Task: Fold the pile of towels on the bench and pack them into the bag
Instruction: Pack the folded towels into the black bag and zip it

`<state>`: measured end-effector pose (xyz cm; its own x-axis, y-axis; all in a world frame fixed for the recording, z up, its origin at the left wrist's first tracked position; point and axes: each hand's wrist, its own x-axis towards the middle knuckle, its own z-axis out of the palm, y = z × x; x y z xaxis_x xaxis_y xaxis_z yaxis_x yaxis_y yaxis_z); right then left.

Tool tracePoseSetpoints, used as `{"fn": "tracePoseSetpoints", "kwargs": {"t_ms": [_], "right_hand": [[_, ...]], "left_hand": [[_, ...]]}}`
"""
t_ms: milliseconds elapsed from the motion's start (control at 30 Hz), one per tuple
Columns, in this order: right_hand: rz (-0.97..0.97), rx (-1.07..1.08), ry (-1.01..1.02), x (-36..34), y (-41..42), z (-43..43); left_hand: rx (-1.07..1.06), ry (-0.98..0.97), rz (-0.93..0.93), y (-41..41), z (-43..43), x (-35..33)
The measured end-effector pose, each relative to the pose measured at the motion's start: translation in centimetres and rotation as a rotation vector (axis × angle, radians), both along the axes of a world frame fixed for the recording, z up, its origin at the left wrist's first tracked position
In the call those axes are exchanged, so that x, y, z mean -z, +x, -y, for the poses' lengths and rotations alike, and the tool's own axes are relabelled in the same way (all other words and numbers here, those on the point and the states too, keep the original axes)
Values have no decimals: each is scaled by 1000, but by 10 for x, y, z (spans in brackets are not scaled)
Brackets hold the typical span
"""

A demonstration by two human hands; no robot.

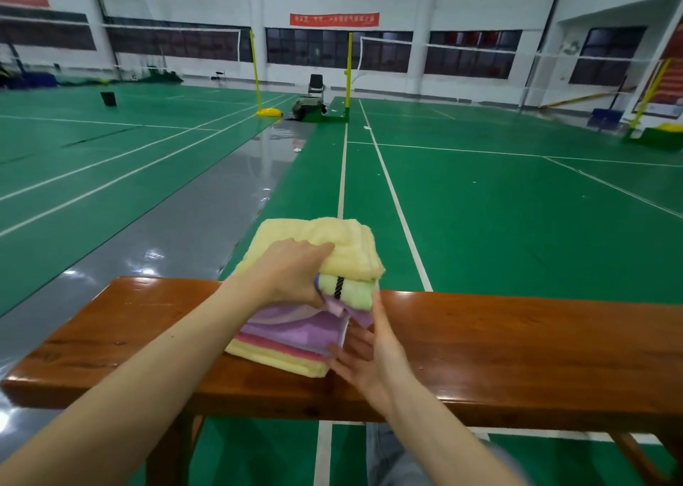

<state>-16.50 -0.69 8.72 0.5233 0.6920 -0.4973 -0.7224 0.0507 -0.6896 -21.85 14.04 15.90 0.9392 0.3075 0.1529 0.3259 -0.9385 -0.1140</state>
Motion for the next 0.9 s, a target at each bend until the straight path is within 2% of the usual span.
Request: {"fn": "tracePoseSetpoints", "kwargs": {"t_ms": [67, 167, 300, 467, 567, 733, 800, 900], "right_hand": [[-6, 128, 47, 1, -4, 0], [-106, 82, 184, -3, -11, -3], [-100, 83, 303, -20, -16, -25], [72, 236, 242, -23, -30, -60], [66, 275, 247, -29, -29, -73], [19, 330, 103, -34, -12, -91], [1, 311, 44, -25, -2, -92], [-57, 240, 52, -29, 9, -89]], "left_hand": [[-1, -56, 65, 5, 0, -4], [-7, -121, 111, 8, 2, -9], [-6, -120, 66, 7, 3, -13], [124, -414, -156, -15, -16, -6], [86, -345, -169, -25, -23, 0], [17, -468, -112, -29, -21, 1], [-5, -452, -166, -26, -18, 3], [71, -420, -167, -21, -12, 0]]}}
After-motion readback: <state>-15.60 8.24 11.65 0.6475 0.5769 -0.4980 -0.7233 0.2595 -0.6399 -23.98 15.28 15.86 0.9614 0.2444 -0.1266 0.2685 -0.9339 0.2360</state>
